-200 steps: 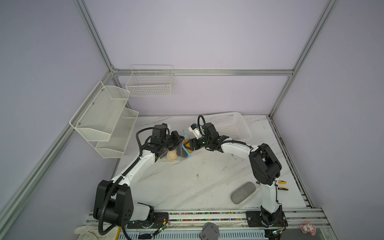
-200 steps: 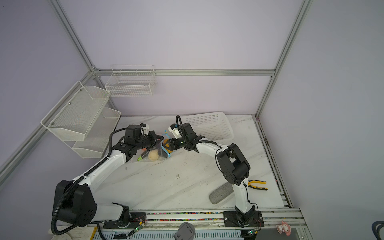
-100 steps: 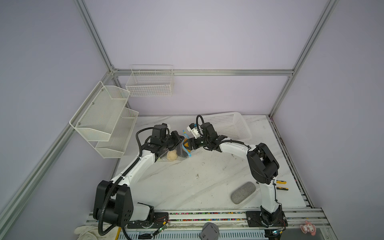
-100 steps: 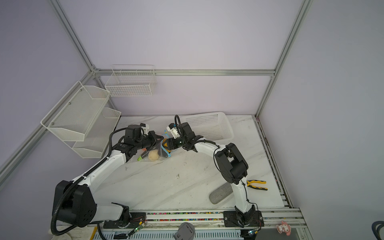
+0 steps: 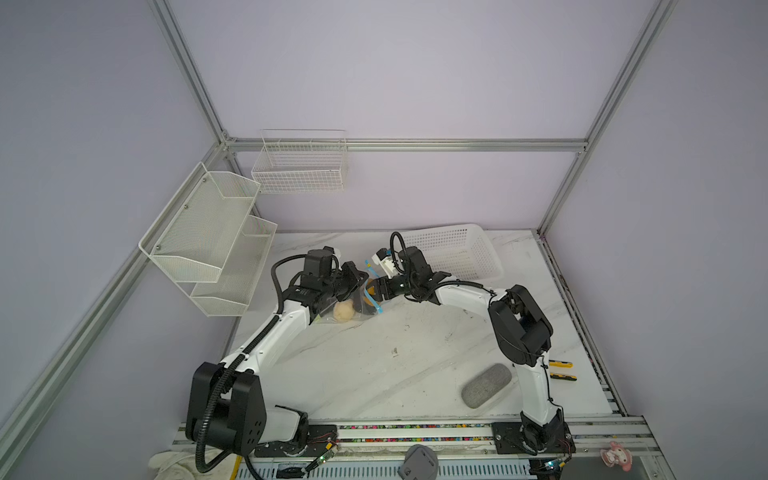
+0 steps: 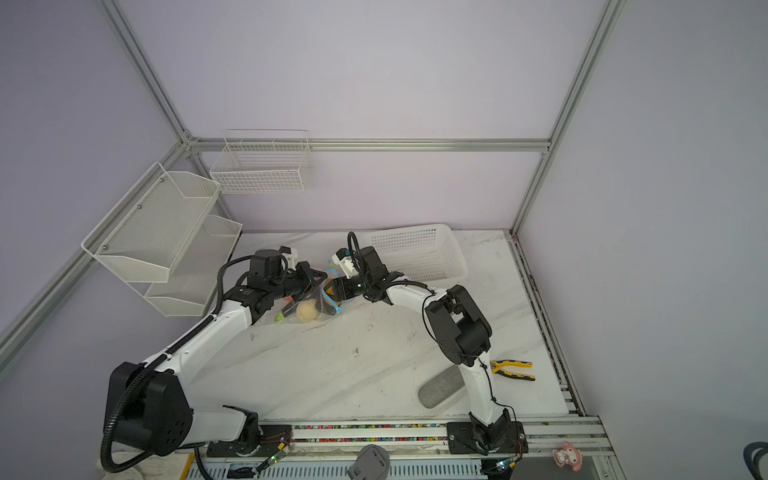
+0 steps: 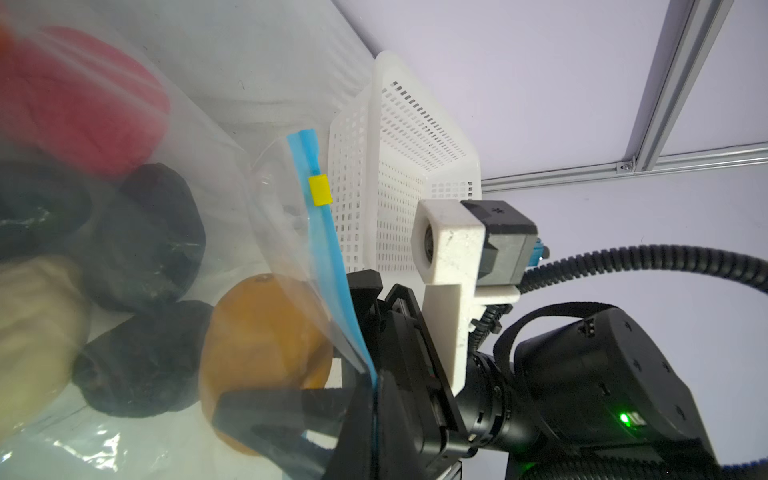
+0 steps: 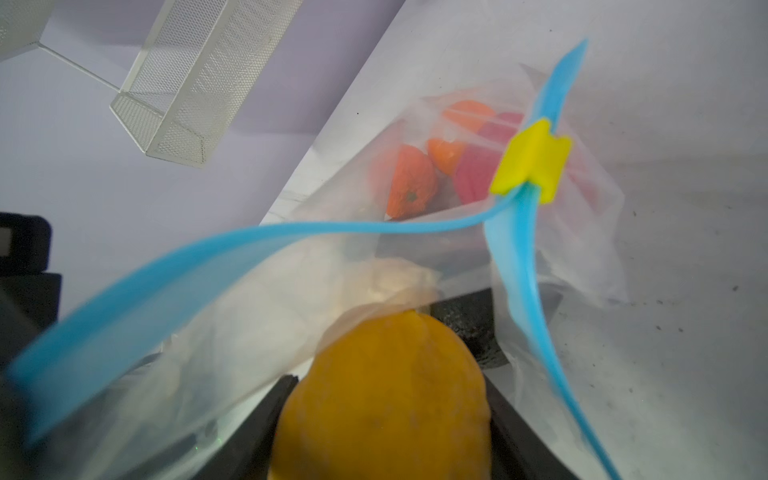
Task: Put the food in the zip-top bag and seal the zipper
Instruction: 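Lower the orange dough ball into the bag and open the right gripper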
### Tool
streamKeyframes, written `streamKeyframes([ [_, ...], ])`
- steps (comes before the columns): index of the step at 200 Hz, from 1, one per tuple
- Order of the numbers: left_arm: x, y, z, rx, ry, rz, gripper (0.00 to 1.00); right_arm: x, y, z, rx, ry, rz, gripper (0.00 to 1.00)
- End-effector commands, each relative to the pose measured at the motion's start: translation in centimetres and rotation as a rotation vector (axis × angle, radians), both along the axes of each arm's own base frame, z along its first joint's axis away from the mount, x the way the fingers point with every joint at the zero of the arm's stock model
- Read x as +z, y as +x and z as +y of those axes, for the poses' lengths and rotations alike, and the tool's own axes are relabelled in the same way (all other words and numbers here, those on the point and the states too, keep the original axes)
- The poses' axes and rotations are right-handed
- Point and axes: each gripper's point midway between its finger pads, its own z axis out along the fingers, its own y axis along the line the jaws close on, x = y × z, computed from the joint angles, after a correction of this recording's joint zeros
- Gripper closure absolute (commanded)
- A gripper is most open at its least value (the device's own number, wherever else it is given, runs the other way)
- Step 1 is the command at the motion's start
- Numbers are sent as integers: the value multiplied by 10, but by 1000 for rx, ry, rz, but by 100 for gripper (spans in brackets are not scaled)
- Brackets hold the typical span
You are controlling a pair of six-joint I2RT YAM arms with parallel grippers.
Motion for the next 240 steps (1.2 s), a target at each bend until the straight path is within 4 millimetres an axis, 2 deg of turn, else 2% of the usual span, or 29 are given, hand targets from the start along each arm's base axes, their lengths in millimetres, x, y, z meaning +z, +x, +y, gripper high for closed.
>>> streamKeyframes([
  [1, 48, 3, -4, -20, -20, -129, 100, 6, -2, 13, 21, 19, -18, 35],
  [49, 48, 3, -4, -19, -18, -130, 100, 2, -4, 14, 23, 6, -14, 33],
  [93, 48, 2, -4, -19, -18, -130, 100, 7, -2, 12, 8, 0, -25, 23],
  [209, 52, 2, -2, -14, -16, -140, 100, 56, 10, 4, -48, -11, -129, 17],
  [229, 53, 2, 0, -12, -15, -141, 100, 59, 9, 5, -47, -8, -119, 17],
  [240, 54, 2, 1, -10, -18, -143, 100, 59, 9, 5, -46, -7, -105, 21],
])
